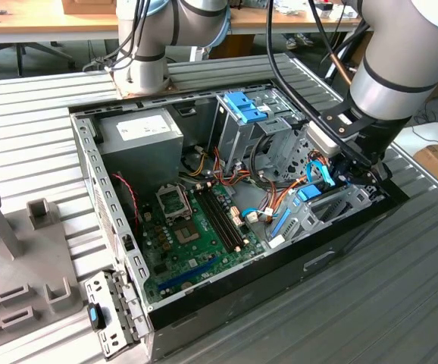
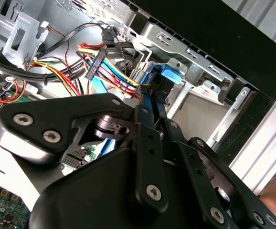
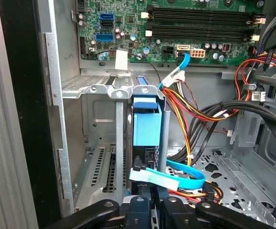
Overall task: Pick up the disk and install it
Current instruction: 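Insert the disk into the insertion slot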
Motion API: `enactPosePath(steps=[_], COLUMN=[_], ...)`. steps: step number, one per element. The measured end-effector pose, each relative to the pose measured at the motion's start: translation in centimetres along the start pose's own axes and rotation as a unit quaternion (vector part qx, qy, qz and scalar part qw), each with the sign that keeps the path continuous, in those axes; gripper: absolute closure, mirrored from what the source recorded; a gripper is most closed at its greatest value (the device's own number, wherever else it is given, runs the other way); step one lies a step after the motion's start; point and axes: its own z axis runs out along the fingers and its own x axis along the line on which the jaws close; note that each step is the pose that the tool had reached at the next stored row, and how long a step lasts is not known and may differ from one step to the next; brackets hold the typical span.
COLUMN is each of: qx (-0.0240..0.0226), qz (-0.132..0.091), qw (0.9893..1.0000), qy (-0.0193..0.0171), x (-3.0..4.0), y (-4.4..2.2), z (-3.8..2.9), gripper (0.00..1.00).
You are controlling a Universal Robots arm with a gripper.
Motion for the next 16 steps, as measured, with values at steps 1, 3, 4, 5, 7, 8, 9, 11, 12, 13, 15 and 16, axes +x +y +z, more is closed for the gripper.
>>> enactPosePath(steps=[1, 3, 4, 5, 7, 8, 9, 11, 12, 13, 15, 16], qx=[0.0001, 0.0001, 0.0, 0.0, 0.0, 0.0, 0.0, 0.0, 0.0001, 0.0002, 0.0003, 0.0003], qz=[0.0, 0.0, 0.0, 0.0, 0.0, 0.0, 0.0, 0.0, 0.0, 0.0, 0.001, 0.001], qw=[1.0, 1.0, 1.0, 1.0, 1.0, 1.0, 1.0, 1.0, 1.0, 1.0, 1.0, 1.0], qy=[-0.0001, -0.0001, 0.0, 0.0, 0.0001, 0.0002, 0.0003, 0.0004, 0.0005, 0.0004, 0.0005, 0.0004], x=[0.0, 0.0, 0.0, 0.0, 0.0, -0.01, -0.02, -0.05, -0.08, -0.1, -0.18, -0.2], y=[0.0, 0.0, 0.0, 0.0, -0.01, -0.06, -0.12, -0.32, -0.49, -0.61, -1.05, -1.17], z=[0.01, 0.01, 0.0, 0.0, -0.02, -0.2, -0.4, -1.08, -1.67, -2.08, -3.6, -4.05], gripper=[0.76, 0.76, 0.7, 0.7, 0.7, 0.7, 0.7, 0.7, 0.7, 0.7, 0.7, 0.7])
